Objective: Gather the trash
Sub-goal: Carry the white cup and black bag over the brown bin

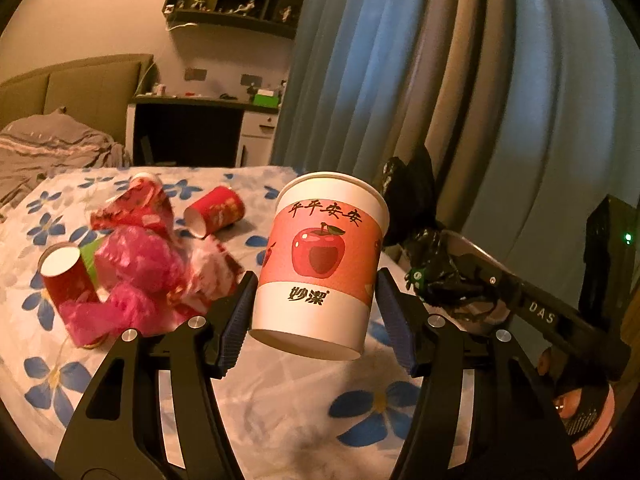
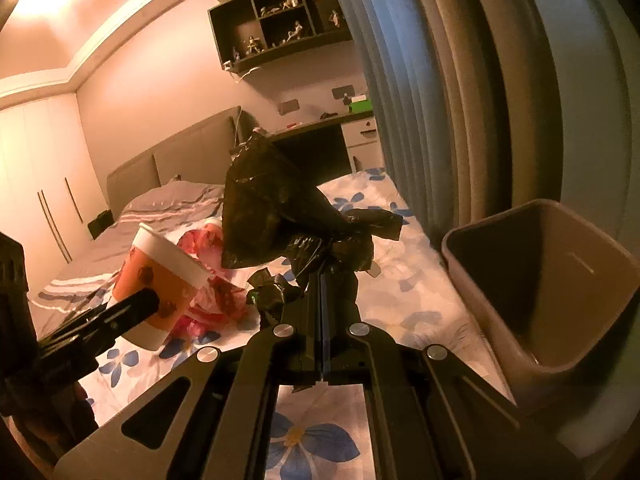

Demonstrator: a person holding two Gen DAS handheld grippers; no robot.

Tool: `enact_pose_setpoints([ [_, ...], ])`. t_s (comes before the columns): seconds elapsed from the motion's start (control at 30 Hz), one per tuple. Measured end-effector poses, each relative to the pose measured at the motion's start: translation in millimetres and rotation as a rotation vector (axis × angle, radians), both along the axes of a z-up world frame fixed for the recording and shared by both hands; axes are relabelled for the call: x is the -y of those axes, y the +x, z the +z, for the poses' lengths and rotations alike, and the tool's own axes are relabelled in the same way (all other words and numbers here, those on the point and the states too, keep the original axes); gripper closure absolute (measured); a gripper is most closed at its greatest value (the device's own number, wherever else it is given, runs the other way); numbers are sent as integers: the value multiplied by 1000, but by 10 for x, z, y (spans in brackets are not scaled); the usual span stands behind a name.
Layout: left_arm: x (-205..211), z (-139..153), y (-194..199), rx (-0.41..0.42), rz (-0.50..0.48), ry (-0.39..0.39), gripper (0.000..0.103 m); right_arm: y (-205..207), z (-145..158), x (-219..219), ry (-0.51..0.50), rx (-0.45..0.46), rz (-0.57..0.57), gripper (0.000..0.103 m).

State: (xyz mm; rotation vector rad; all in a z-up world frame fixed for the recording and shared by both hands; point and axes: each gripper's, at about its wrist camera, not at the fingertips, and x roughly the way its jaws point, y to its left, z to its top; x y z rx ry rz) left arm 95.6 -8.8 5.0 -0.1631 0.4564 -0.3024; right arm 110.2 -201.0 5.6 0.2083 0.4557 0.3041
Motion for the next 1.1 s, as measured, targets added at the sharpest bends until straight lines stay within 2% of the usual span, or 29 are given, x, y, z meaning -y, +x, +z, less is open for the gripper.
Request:
enact_pose_setpoints([
  [0.3,325,64,149,3,-49,28,44,-41,58,294,0,29,-62,102],
  [0.63,849,132,397,14,-140,45,44,-53,105,761,-2,58,-184,102],
  [1.1,1612,131,778,25,-252,47,44,89,-10,1237,-18,47,-305,102],
])
